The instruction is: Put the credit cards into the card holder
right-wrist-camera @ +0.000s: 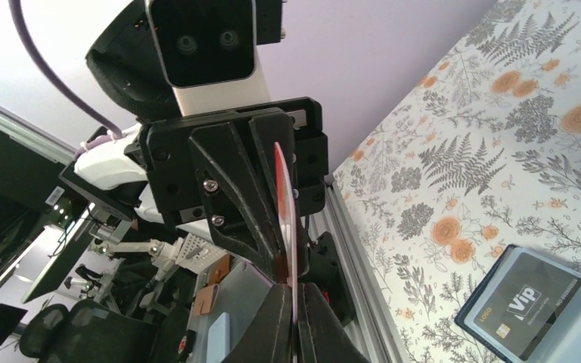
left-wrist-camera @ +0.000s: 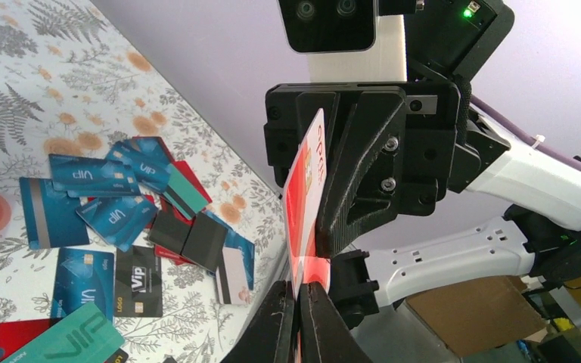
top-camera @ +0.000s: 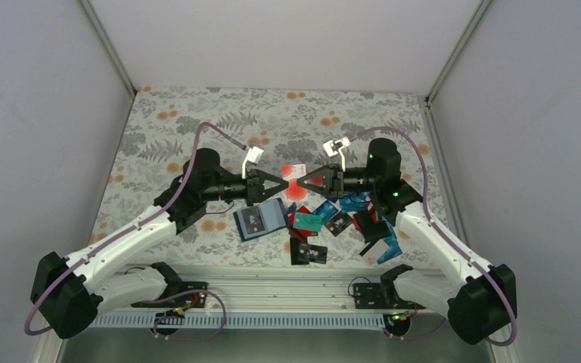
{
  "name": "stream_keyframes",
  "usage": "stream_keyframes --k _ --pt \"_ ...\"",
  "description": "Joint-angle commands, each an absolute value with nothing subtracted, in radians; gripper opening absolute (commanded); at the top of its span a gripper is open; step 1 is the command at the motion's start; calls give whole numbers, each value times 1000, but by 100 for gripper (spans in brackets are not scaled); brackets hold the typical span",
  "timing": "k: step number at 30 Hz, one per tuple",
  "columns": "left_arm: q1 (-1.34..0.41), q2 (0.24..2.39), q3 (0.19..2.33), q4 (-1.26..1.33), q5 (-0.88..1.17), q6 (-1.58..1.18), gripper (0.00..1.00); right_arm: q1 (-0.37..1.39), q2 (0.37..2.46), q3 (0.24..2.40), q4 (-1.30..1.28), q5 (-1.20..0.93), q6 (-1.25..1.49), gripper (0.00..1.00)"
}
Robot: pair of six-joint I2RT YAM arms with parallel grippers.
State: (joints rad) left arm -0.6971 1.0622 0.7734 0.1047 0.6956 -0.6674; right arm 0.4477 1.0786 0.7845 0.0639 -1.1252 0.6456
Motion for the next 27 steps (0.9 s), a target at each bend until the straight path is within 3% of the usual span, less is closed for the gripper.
stream_keyframes --k 1,7,12,19,27 --pt "-699 1068 765 43 646 -646 2 477 1116 848 35 -1110 596 5" --pt "-696 1042 734 -276 343 -659 2 476 1229 918 -216 -950 464 34" --pt "-689 999 627 -311 258 -738 2 492 1317 911 -209 -904 479 41" --pt "-671 1050 581 -346 199 -819 2 567 1441 922 -272 -744 466 36" --pt "-661 1138 563 -276 225 -850 2 641 1569 952 -294 -659 444 20"
